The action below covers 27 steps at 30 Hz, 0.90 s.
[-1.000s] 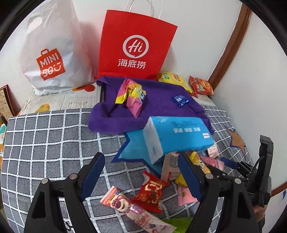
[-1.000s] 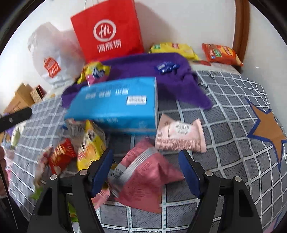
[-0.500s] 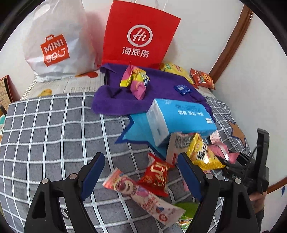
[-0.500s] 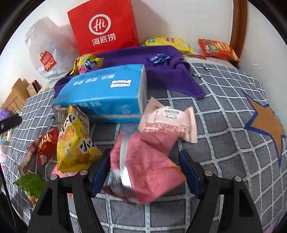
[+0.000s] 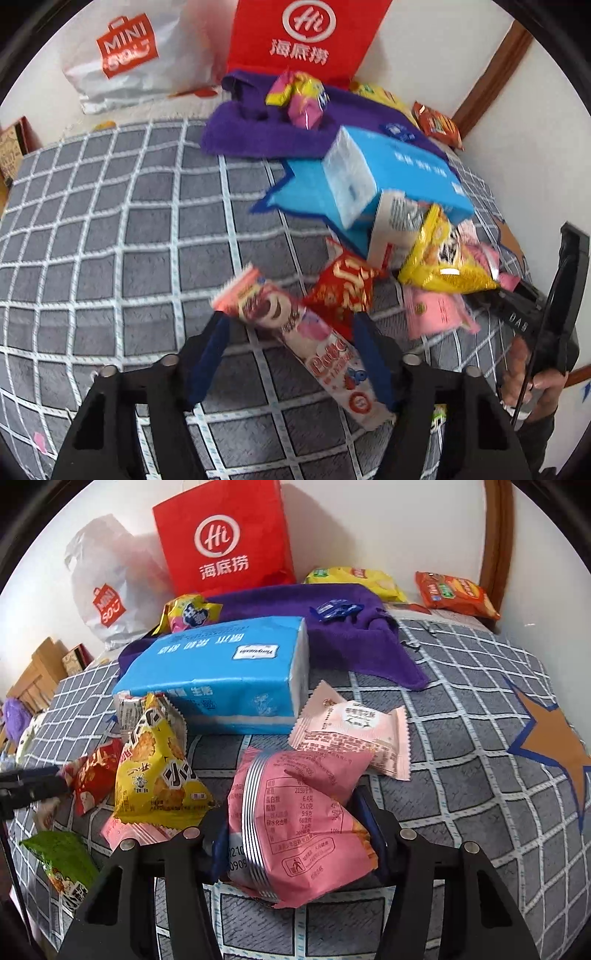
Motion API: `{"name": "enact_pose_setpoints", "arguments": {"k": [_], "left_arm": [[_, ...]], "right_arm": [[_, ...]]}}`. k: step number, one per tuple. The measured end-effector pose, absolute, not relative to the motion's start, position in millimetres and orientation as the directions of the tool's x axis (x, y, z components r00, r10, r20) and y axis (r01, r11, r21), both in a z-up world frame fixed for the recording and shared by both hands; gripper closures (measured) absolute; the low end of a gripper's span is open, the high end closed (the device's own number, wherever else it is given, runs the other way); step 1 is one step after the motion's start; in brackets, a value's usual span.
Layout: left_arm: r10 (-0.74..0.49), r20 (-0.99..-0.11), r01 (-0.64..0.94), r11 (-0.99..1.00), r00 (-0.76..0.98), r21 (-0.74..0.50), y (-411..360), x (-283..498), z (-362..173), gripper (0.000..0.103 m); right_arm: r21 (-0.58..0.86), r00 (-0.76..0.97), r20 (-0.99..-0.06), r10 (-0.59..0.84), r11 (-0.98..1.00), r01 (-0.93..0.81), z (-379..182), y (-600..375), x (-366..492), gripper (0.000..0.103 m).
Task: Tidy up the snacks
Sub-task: 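Grasp the pink wrapped snack with right tool while left tool grasps the Lotso wrapper, then carry the pink snack onto the purple towel and open right tool while left tool carries Lotso wrapper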
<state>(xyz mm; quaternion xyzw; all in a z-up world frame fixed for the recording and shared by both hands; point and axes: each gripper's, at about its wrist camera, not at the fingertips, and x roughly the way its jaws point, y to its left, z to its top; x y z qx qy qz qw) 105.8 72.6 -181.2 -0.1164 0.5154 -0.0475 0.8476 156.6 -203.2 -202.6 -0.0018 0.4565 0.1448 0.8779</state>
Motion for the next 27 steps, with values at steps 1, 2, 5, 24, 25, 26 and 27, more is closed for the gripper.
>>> {"name": "enact_pose_setpoints", "arguments": {"k": [1,2,5,24,25,26,27], "left_arm": [[-0.218,-0.863,-0.035,0.965,0.456,-0.262,72.9,106.1,-183.4,0.049],[-0.226,-0.862,-0.035,0.962,0.453,-0.271,73.0,106.5,-184.5,0.053],[-0.214,-0.86,-0.037,0.965,0.464,-0.26,72.1,107.1,-186.6,0.066],[-0.16,-0.827,-0.057,0.973,0.538,-0.226,88.8,101.1,-177.9,0.081],[-0.179,-0.823,-0.06,0.966,0.54,-0.25,91.3,100.3,-175.0,0.081],[-0.188,-0.82,-0.059,0.964,0.541,-0.26,91.7,99.5,-173.1,0.081],[-0.193,-0.815,-0.055,0.963,0.546,-0.265,91.5,99.0,-169.3,0.081]], "right_arm": [[0.129,0.545,-0.799,0.256,0.957,-0.261,-200.8,-203.0,154.7,0.045],[0.127,0.55,-0.794,0.257,0.956,-0.264,-199.5,-203.0,153.4,0.045],[0.116,0.565,-0.787,0.248,0.959,-0.259,-196.7,-204.2,151.2,0.045],[0.087,0.621,-0.735,0.273,0.946,-0.313,-165.2,-213.2,131.3,0.046],[0.094,0.621,-0.731,0.281,0.944,-0.316,-161.7,-213.8,131.4,0.046],[0.1,0.621,-0.73,0.286,0.943,-0.317,-160.1,-214.1,131.4,0.046],[0.108,0.618,-0.73,0.294,0.941,-0.32,-157.8,-214.1,132.2,0.046]]}}
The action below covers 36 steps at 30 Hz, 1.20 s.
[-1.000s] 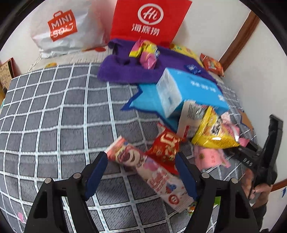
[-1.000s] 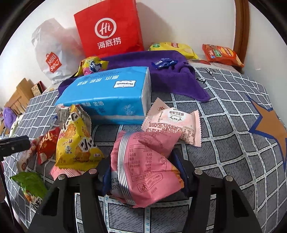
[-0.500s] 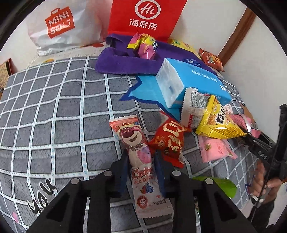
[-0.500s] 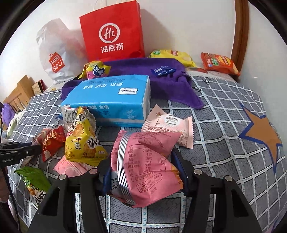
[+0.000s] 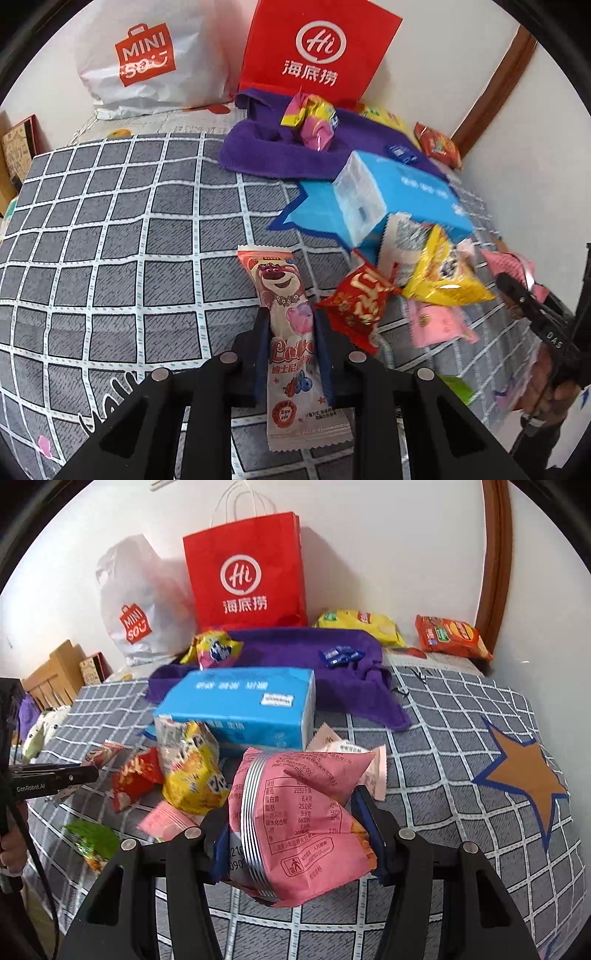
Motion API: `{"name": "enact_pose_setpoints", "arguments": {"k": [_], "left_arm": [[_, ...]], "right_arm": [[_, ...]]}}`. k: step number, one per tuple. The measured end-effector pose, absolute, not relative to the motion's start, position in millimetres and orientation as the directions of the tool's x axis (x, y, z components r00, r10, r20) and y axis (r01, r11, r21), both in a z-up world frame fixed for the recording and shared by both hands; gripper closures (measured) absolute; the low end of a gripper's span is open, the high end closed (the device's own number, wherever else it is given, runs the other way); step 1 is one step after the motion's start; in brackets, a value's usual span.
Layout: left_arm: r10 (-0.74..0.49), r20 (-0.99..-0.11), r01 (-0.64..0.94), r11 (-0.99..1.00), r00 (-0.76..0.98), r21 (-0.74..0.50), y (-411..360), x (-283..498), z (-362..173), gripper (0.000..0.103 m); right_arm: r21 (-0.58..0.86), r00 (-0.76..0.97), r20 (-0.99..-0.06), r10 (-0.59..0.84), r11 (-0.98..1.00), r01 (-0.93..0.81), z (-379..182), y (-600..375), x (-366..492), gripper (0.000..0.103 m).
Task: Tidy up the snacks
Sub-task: 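Carry the pink snack onto the purple towel and open right tool while left tool carries Lotso wrapper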
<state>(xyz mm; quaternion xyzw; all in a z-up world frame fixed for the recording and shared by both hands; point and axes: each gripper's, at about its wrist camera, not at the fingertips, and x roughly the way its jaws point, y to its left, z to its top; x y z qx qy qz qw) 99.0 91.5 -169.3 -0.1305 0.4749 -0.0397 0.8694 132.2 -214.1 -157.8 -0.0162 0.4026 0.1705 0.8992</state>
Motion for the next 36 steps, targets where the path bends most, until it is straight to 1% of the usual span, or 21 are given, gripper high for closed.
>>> {"name": "enact_pose_setpoints", "arguments": {"k": [6,12,18,30,36], "left_arm": [[-0.238,-0.791,-0.004,0.957,0.563,-0.291,82.6,103.1,-145.9,0.081],[-0.249,-0.778,0.041,0.96,0.577,-0.277,66.0,113.6,-129.6,0.081],[-0.297,-0.761,0.086,0.949,0.577,-0.305,54.0,130.9,-116.3,0.081],[-0.307,-0.733,0.153,0.95,0.607,-0.271,33.7,169.8,-70.6,0.081],[-0.306,-0.716,0.163,0.951,0.628,-0.263,33.7,190.9,-55.6,0.081]], "right_arm": [[0.104,0.62,-0.726,0.298,0.939,-0.329,-143.8,-207.9,138.0,0.046],[0.124,0.635,-0.701,0.323,0.933,-0.337,-123.8,-204.8,144.9,0.046],[0.108,0.654,-0.679,0.334,0.927,-0.36,-105.0,-196.7,153.0,0.046],[0.108,0.689,-0.653,0.314,0.939,-0.325,-69.8,-186.9,191.7,0.046],[0.098,0.698,-0.646,0.308,0.941,-0.325,-63.5,-178.1,217.7,0.046]]}}
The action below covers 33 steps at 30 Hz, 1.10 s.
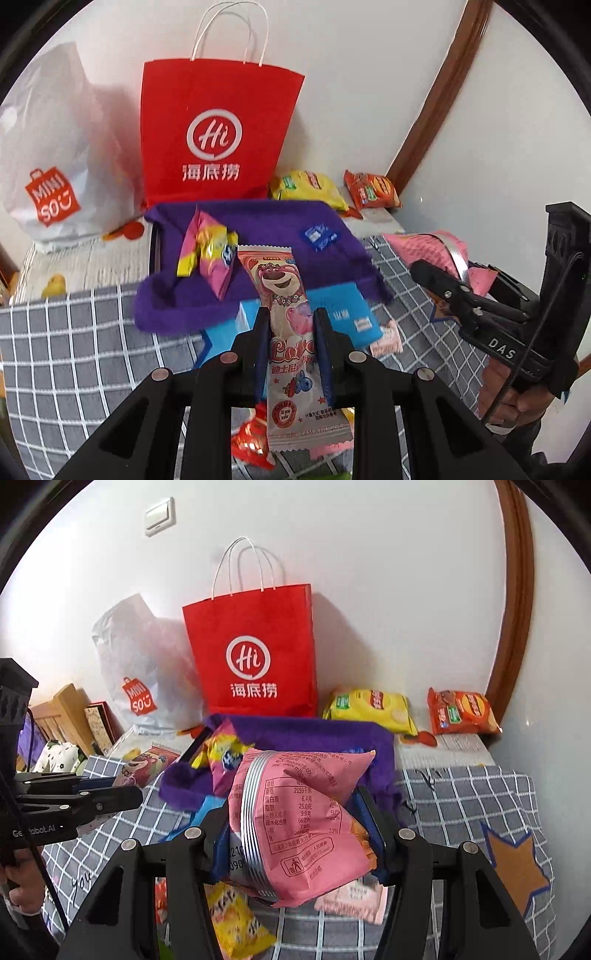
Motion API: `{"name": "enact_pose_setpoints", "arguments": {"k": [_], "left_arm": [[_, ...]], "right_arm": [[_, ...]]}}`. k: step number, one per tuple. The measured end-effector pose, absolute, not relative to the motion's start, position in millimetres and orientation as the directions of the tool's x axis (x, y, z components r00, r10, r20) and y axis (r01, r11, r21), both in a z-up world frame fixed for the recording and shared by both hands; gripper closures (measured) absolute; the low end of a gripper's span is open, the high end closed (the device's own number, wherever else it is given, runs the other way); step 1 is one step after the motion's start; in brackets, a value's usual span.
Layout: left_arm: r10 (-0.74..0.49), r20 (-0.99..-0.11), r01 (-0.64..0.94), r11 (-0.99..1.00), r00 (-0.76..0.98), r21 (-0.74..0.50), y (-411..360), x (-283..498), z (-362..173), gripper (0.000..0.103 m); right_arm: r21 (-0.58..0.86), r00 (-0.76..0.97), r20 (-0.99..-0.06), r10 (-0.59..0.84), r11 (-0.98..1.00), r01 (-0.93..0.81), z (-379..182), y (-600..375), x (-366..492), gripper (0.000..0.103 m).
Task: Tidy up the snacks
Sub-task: 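Carry the pink snack onto the purple towel and open right tool while left tool carries Lotso wrapper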
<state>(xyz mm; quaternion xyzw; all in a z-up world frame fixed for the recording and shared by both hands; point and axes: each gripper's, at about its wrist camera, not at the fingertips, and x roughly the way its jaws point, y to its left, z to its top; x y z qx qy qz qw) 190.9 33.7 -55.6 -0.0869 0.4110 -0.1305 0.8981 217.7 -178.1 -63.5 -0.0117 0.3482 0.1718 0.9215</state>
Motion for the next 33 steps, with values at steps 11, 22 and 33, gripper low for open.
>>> {"name": "enact_pose_setpoints", "arguments": {"k": [11,22,33], "left_arm": [[-0.299,-0.701,0.124,0.949,0.647,-0.291,54.0,251.1,-43.2,0.081],[-0.282,-0.715,0.092,0.952,0.64,-0.293,68.2,297.5,-54.3,0.081],[-0.266,-0.755,0.064,0.956,0.6,-0.286,73.4,312.1,-81.1,0.081]], "right_arm": [[0.109,0.688,-0.644,0.335,0.93,-0.351,-57.1,-156.7,282.5,0.046],[0.111,0.658,-0.65,0.38,0.904,-0.412,-65.6,-121.1,341.7,0.046],[0.078,0.62,-0.699,0.357,0.9,-0.43,-97.7,-127.8,361.6,0.046]]}}
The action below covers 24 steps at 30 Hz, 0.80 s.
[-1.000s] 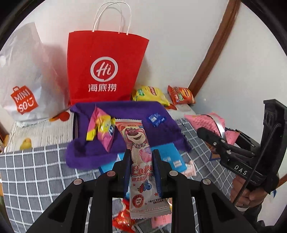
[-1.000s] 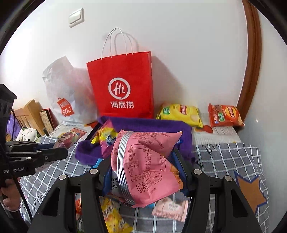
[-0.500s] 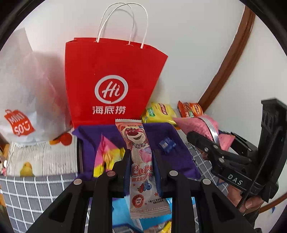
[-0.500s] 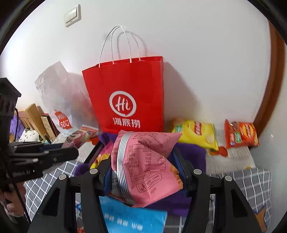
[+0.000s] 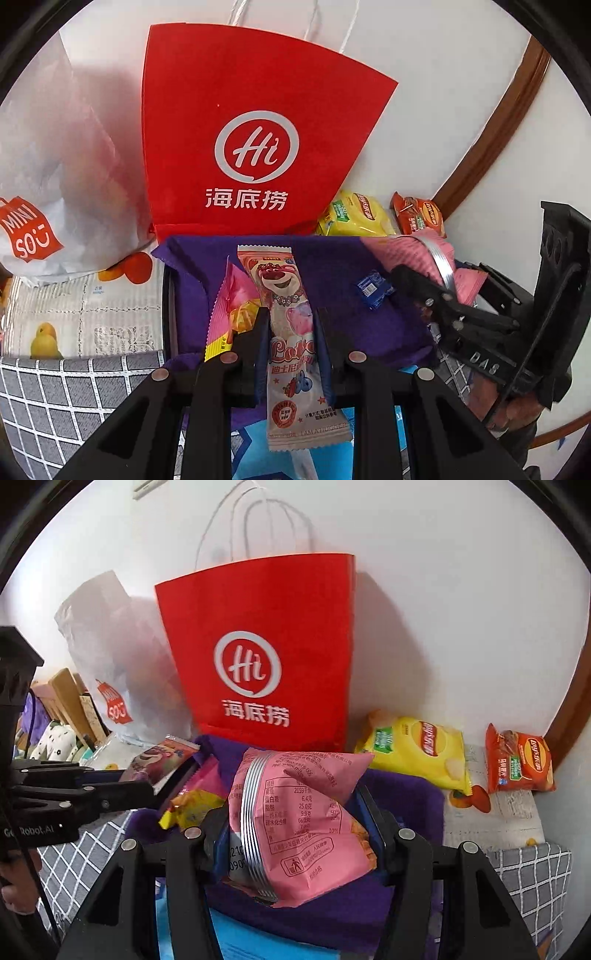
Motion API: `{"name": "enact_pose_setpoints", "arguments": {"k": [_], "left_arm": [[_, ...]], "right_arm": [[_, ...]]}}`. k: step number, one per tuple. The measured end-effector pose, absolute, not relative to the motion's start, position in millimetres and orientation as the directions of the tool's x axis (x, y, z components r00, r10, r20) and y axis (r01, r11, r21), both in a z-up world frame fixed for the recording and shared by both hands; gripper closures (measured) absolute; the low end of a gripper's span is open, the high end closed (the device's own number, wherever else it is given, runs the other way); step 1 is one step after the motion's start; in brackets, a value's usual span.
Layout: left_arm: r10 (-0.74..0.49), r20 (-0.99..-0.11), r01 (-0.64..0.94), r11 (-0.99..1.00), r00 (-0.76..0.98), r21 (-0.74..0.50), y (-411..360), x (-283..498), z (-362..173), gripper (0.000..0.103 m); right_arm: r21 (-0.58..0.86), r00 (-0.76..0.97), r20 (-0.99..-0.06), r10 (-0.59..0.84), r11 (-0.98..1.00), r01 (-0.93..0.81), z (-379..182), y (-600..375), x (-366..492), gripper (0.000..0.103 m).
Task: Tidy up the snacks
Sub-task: 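Carry the pink snack onto the purple towel and open right tool while left tool carries Lotso wrapper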
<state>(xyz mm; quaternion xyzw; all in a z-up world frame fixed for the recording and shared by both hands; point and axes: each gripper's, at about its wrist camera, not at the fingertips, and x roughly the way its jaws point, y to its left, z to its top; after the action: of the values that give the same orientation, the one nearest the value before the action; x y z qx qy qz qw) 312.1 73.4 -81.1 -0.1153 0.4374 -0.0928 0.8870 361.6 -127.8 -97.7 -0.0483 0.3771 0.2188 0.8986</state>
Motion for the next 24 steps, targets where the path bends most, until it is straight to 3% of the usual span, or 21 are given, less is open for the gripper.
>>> {"name": "enact_pose_setpoints", "arguments": {"k": [14,24], "left_arm": [[-0.254,-0.774,0.029,0.956,0.58,-0.292,81.0,319.1,-95.6,0.081],[-0.264,-0.801,-0.001,0.949,0.537,-0.314,86.8,326.5,-112.8,0.081]], "right_arm": [[0.052,0.613,-0.728,0.307,0.916,-0.397,-103.3,-147.4,378.3,0.046],[0.055,0.525,-0.805,0.277,0.915,-0.399,-128.9,-142.7,391.5,0.046]]}}
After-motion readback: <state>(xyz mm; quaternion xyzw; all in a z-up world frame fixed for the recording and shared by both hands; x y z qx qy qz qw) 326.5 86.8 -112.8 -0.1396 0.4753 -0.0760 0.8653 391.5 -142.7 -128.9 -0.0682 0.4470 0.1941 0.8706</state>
